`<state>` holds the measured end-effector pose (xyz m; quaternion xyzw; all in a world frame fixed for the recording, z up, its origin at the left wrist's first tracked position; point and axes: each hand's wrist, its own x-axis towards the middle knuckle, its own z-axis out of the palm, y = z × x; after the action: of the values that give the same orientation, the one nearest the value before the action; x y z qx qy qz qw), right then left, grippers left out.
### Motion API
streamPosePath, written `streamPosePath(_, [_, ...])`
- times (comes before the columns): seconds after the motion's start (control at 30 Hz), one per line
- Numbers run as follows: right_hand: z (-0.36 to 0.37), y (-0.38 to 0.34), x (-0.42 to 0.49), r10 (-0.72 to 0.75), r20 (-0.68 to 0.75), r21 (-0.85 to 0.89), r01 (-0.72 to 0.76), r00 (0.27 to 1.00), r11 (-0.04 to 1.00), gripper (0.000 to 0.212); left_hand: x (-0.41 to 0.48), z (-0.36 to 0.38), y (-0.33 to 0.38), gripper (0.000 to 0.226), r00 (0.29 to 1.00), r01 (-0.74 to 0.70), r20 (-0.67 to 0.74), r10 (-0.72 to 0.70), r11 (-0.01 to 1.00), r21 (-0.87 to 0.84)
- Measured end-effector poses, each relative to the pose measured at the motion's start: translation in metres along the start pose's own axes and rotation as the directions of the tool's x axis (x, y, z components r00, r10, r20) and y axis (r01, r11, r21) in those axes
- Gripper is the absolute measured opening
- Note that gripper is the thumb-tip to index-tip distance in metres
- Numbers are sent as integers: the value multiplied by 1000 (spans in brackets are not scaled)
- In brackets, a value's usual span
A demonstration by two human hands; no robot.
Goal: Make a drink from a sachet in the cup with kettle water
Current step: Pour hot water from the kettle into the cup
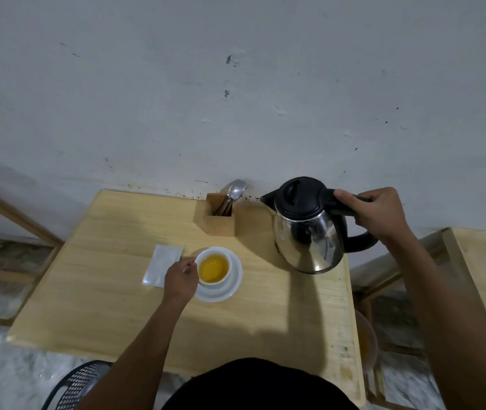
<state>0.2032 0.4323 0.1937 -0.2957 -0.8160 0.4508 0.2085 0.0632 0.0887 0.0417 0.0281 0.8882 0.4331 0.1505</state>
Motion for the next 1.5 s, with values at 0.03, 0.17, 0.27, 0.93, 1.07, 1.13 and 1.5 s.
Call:
streamPosePath(0.03, [0,4,2,-5,-12,10,5,1000,1000,87,1,0,-1,25,1000,-3,-3,3,1000,22])
streamPosePath(0.17, [4,18,9,-28,-51,40,30,998,999,87,1,0,-2,23,999,-23,-34,26,996,87])
streamPosePath(0.27, [7,30,14,-21,-60,77,25,998,997,93,0,2,0,23,999,-12,-44,17,995,104])
streamPosePath(0.93, [-3,84,45,-17,1,223,16,1000,975,92,0,7,-4,25,997,56,-55,-52,996,63])
streamPosePath(1.07, [-5,92,49,5,36,252,-14,999,968,94,0,8,-3,25,996,60,-65,-56,997,54])
streamPosePath(1.13, [-5,90,51,16,40,254,-26,999,967,90,-1,8,-4,25,996,62,-65,-59,997,52])
streamPosePath(1.5, [22,68,16,140,-384,188,-71,913,980,31,-1,9,-1,23,998,32,-63,-28,997,64])
